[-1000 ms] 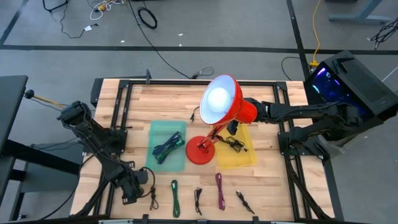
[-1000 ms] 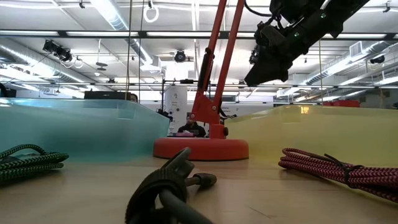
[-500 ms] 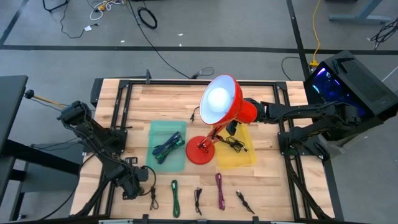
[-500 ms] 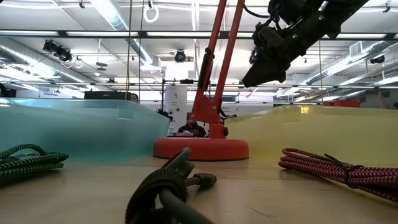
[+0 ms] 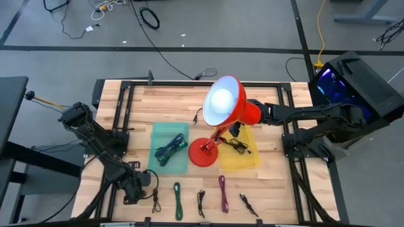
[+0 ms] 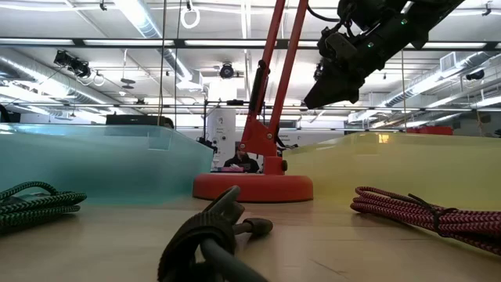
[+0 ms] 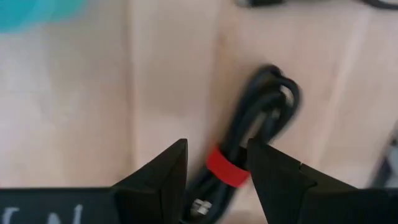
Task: Pick & Place USB Port
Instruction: Put the black charger cable into the yellow bin
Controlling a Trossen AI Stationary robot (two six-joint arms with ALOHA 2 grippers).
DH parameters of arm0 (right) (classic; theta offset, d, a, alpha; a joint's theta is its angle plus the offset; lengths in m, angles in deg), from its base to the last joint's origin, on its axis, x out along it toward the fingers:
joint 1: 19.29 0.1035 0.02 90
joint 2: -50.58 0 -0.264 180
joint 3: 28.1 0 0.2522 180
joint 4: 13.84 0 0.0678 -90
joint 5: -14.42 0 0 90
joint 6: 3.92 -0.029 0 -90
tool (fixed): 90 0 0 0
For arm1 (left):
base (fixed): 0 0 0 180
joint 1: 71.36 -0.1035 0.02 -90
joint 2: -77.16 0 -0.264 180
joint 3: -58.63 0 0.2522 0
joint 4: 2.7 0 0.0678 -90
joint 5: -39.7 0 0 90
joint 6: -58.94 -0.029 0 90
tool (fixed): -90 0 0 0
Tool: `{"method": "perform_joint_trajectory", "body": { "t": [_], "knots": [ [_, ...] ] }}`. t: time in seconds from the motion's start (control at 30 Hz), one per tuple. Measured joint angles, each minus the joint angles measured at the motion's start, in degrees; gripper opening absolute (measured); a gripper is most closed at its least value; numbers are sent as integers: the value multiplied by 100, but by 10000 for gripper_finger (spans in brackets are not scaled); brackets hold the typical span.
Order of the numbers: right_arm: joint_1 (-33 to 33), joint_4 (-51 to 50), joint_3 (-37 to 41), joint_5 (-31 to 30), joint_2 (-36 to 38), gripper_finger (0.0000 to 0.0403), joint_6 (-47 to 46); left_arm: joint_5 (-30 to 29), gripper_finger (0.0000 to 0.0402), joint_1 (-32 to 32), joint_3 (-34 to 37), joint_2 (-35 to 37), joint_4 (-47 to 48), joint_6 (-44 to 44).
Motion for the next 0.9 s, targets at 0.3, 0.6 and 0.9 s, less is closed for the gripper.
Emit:
{"method": "perform_joint_trajectory", "body": {
  "t": [0.3,0.6,0.9],
  "knots": [
    [2,0,0,-7,2,119,2,109,174,1,1,-86,-458,-60],
    [0,-1,-2,-7,2,119,4,603,169,-4,-18,-768,-540,-222],
    [1,11,-2,-8,2,119,37,898,34,-275,7,-718,-625,-50]
  ]
}}
